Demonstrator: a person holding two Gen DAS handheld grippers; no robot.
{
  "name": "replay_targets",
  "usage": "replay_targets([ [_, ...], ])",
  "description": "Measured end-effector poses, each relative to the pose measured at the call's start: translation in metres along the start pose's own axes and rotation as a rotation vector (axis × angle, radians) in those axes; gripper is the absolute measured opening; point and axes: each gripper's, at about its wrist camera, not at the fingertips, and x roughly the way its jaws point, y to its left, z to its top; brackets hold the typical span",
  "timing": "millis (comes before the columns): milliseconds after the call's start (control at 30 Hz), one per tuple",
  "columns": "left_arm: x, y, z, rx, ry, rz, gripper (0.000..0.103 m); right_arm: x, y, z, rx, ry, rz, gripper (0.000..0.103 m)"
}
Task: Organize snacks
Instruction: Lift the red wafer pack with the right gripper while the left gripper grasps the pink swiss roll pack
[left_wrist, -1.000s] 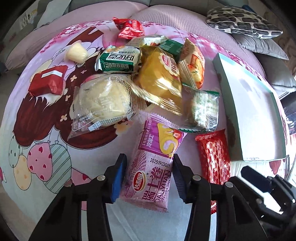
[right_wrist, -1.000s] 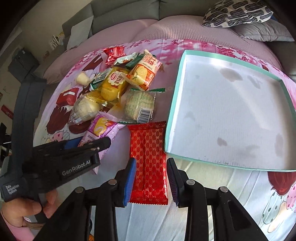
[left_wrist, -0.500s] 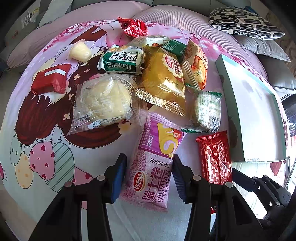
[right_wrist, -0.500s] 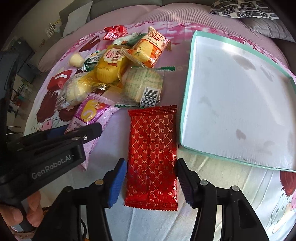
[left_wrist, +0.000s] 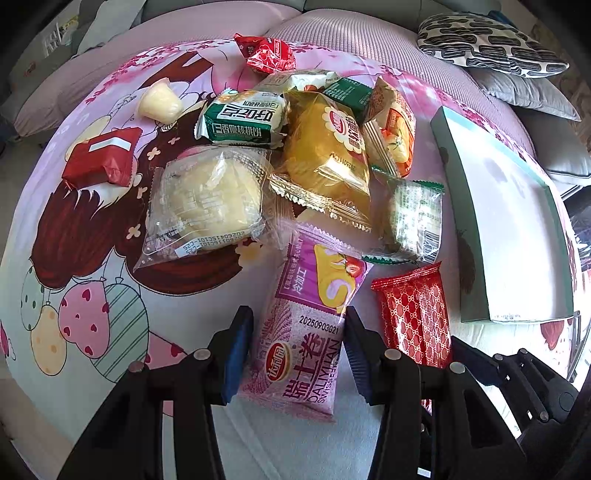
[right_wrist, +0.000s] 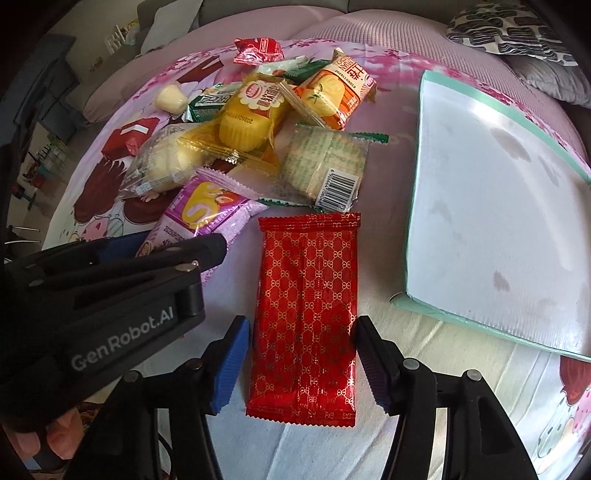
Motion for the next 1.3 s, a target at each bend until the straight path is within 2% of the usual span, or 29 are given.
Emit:
replay_targets([
  [133,0.001,-0.001,0.0,-0.001,0.0,0.001,0.051,0.001,0.01,-0.003,-0.018,-0.005,-0.028,0.062],
  [367,0.001,0.001,0.001,-0.006,0.001,-0.001,0.051,0.001,0.0,-0.003,0.032,-0.02,-0.015,0.049],
  [533,-0.001,0.0,0.001,-0.006,-0.002,0.002,0.051,-0.001,-0.002,-0.003,0.04,-0.025,-0.006,0.048],
  [667,-0.006,0.001,0.001,-0.007,-0.018,-0.007,0.042,-0.009,-0.007,-0.001,0.06,-0.037,0.029,0.048],
  [800,-0.011,0.0,0.001,0.001,-0.032,-0.02,0.039,-0.019,-0.007,-0.002,0.061,-0.062,0.043,0.048],
  [1300,-0.042,0.007,-0.004,-0.014,-0.114,-0.086,0.037,-0.044,-0.013,-0.003,0.083,-0.138,0.063,0.048],
])
